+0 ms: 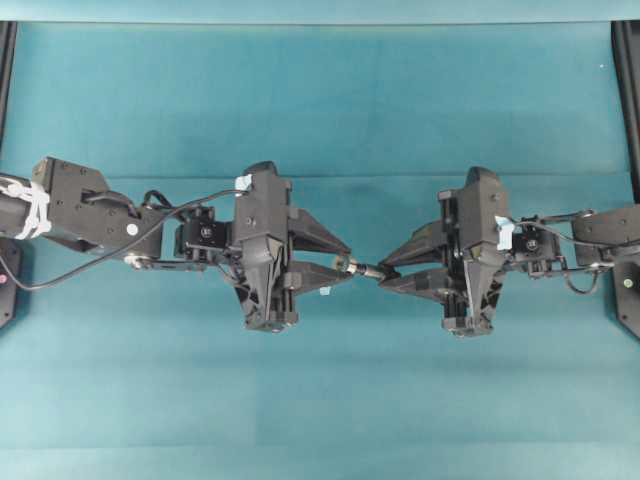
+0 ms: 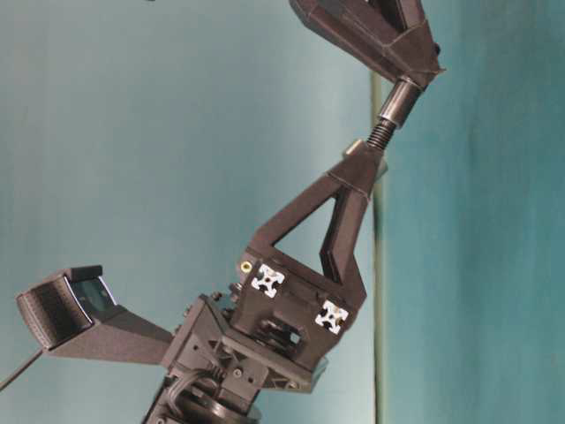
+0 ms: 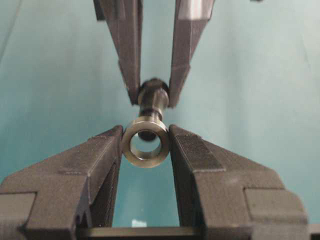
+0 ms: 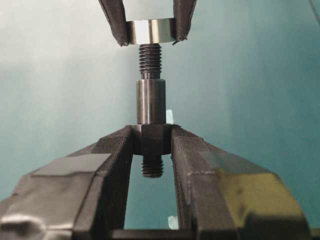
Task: Insert the washer onto the shaft with both hands.
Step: 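Push the washer with the left gripper down the shaft onto the collar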
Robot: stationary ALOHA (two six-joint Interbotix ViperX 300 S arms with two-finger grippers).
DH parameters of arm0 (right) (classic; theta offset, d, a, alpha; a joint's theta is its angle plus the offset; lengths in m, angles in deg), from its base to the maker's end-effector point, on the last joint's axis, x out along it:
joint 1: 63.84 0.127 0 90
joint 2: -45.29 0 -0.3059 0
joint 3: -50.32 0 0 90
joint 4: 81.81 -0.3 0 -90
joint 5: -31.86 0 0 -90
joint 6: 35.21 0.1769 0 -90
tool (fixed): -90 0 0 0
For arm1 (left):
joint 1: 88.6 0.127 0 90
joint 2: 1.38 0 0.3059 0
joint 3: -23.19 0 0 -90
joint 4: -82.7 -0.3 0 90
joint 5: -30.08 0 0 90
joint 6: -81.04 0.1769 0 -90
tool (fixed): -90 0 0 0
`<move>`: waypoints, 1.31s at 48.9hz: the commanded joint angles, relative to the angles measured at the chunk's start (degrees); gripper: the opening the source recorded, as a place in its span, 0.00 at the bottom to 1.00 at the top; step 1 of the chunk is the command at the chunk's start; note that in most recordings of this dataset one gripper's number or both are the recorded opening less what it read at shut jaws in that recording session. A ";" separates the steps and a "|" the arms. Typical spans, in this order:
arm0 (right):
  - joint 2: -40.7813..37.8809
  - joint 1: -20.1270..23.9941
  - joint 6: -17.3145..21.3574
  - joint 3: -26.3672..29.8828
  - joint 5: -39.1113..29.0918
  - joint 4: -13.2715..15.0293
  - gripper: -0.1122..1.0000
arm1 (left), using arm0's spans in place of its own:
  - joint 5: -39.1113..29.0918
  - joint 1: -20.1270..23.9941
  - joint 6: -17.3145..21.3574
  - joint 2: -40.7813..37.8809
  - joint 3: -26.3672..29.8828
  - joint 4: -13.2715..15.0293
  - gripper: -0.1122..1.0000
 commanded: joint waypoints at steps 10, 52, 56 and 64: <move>0.00 0.09 0.44 1.49 1.05 -0.09 0.10 | 0.70 -0.26 -0.09 -0.18 1.14 -0.18 0.41; -1.23 0.09 0.35 3.52 1.85 -0.18 0.10 | 0.44 -0.53 0.18 -3.52 3.78 -0.18 0.41; -1.23 0.09 0.35 3.60 1.76 -0.09 0.10 | 0.35 -0.62 0.26 -3.69 3.87 -0.18 0.41; -1.32 0.00 0.35 3.60 1.76 -0.09 0.10 | 0.35 -0.62 0.53 -4.04 4.22 -0.18 0.41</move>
